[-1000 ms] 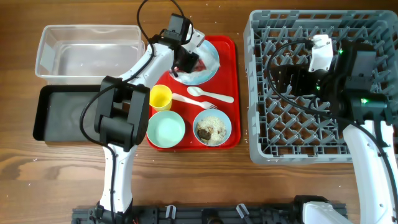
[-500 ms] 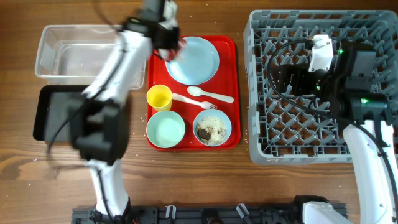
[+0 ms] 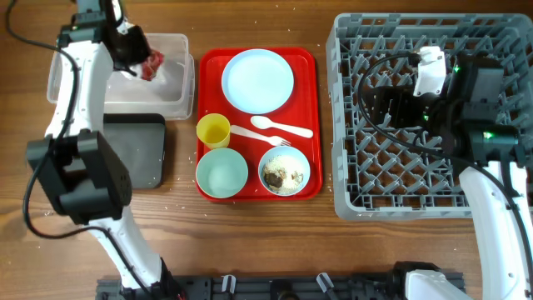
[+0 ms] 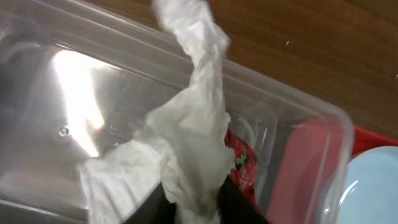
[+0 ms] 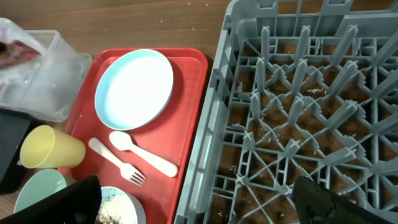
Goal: Sort waste into correct bins and load items into the dishwasher rack
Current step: 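Carry the napkin and wrapper left and drop them into the clear bin, then move the left gripper back to the tray and grasp the yellow cup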
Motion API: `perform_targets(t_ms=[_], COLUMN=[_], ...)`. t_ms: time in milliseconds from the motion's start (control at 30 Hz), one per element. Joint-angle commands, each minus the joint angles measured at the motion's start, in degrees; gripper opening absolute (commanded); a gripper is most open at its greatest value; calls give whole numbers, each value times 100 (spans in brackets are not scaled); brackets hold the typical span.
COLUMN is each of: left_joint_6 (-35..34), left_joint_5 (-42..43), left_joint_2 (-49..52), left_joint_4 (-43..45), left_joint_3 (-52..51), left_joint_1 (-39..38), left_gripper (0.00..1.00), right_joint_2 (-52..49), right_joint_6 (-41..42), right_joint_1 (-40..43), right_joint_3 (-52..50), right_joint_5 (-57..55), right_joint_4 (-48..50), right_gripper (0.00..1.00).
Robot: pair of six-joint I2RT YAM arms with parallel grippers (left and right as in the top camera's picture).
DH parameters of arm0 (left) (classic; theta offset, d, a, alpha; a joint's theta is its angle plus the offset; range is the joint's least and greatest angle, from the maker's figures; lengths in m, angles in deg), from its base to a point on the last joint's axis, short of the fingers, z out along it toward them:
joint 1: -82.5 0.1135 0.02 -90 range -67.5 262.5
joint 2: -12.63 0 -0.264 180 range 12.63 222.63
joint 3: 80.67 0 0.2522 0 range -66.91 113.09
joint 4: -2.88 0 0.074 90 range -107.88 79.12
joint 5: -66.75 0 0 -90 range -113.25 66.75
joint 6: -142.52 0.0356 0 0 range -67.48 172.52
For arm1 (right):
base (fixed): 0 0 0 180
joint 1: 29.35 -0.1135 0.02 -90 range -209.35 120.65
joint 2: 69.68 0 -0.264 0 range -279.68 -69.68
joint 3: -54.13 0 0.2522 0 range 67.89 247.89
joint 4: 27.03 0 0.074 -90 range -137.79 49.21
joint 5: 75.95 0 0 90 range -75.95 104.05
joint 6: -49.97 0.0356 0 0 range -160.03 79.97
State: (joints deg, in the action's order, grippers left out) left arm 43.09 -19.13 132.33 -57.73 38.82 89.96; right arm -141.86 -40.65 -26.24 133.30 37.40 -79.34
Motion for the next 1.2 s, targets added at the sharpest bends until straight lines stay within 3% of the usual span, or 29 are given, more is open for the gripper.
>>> perform_targets(t_ms=[0,67,200,333,500,667,733,967,1167], left_joint_6=[-24,-26,-24,-2,-4,-4,-133,-1311,-1504], left_joint_5=[-13,76,643,743,739,356,328,323,-302], left_joint_2=[258,208,-175,-726,-684,-415,-267,-236,-236], left_joint_4=[72,90,-177,-688,-1784,-1792,-1969,-3226,-3480], left_joint_3=[-57,42,520,603,592,590,590,542,221], left_joint_1=[-11,-11,-37,-424,-1440,-2409,-2614,-2612,-2564], left_gripper=[88,98,98,90,74,69,56,54,53], right_joint_2=[-79,-79,-79,-79,-79,-79,-81,-142,-343], right_joint_6=[79,79,79,81,81,81,81,81,83], right_joint_1=[9,9,9,9,9,7,9,9,7], right_joint_3=[133,133,133,133,133,133,133,133,133], right_joint_5=[46,46,46,46,46,46,46,46,70], right_joint_4=[28,28,28,31,31,52,50,50,22], right_gripper=[100,100,100,100,100,100,100,100,100])
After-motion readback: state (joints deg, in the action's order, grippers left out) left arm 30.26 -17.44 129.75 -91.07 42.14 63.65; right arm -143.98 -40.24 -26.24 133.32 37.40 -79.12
